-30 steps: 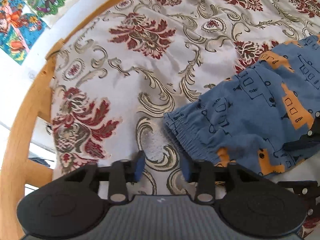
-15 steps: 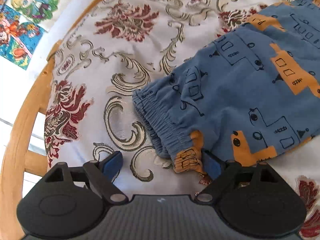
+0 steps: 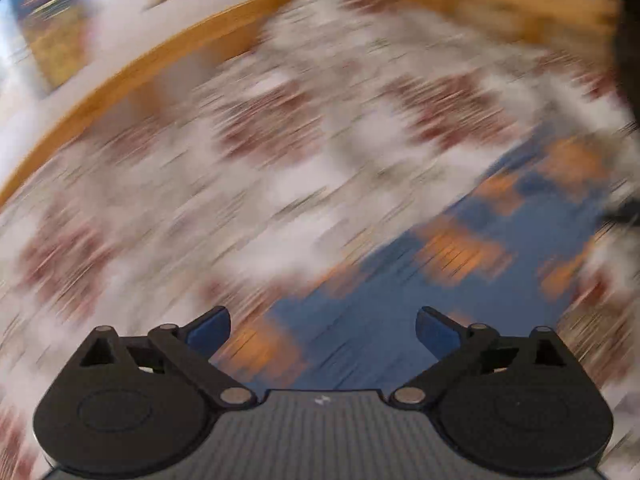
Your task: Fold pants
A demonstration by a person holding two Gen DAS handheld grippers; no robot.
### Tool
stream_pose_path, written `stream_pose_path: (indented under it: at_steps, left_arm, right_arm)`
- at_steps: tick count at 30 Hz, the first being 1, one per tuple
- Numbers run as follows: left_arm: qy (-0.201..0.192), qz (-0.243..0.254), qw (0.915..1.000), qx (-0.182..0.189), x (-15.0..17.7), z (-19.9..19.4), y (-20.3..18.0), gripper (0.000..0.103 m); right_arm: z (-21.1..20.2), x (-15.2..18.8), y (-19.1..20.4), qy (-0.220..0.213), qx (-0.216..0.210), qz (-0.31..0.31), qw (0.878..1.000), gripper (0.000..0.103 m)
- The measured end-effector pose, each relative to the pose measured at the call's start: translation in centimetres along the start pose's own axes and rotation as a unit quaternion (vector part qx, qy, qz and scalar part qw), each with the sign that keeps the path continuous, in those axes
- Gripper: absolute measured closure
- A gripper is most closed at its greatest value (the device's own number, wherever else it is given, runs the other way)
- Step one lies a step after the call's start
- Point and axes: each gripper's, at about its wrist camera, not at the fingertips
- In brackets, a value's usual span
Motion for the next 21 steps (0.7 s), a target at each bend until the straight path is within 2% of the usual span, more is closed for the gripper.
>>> stream_pose_path:
  at_steps: [2, 4, 7, 10, 14, 19, 21]
  left_arm:
    - [-0.011, 0.028, 0.9984, 0.048, -4.1, 1.9, -2.4, 0.0]
    - [-0.014, 0.07, 0.9935, 0.089, -8.0, 4.2, -5.1, 0.0]
    - [-0.002, 0.127, 0.9848, 0.119, -12.3, 7.6, -9.3, 0.0]
    - [0.012, 0.146, 0.9765, 0.158, -15.4, 10.6, -11.6, 0.0]
    - [0.035, 0.136, 0.9674, 0.21, -18.0, 13.6, -13.2, 0.002]
    - [0.092, 0.125, 0.9533, 0.259, -18.9, 17.1, -13.7, 0.02]
    - [0.106, 0.118, 0.9472, 0.279, -18.9, 18.0, -13.6, 0.03]
  right_arm:
    - [0.2, -0.3, -0.4, -0.025, 0.017, 0.016, 0.999, 0.008]
    - [0.3, -0.9, -1.5, -0.04, 0.036, 0.048, 0.997, 0.014]
    - [0.8, -1.2, -2.9, -0.043, 0.053, 0.089, 0.994, 0.028]
    - [1.2, -1.3, -3.5, -0.041, 0.051, 0.104, 0.992, 0.036]
    - [1.5, -1.3, -4.4, -0.032, 0.04, 0.128, 0.99, 0.047]
    - [2.1, -1.4, -4.8, -0.018, 0.033, 0.135, 0.99, 0.054]
    - [2.5, -1.6, -5.0, -0.016, 0.032, 0.139, 0.99, 0.059]
Point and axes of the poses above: each gripper's, at about its wrist camera, not at the fingertips, and z roughly the way its jaws point, y to its left, x to its underside
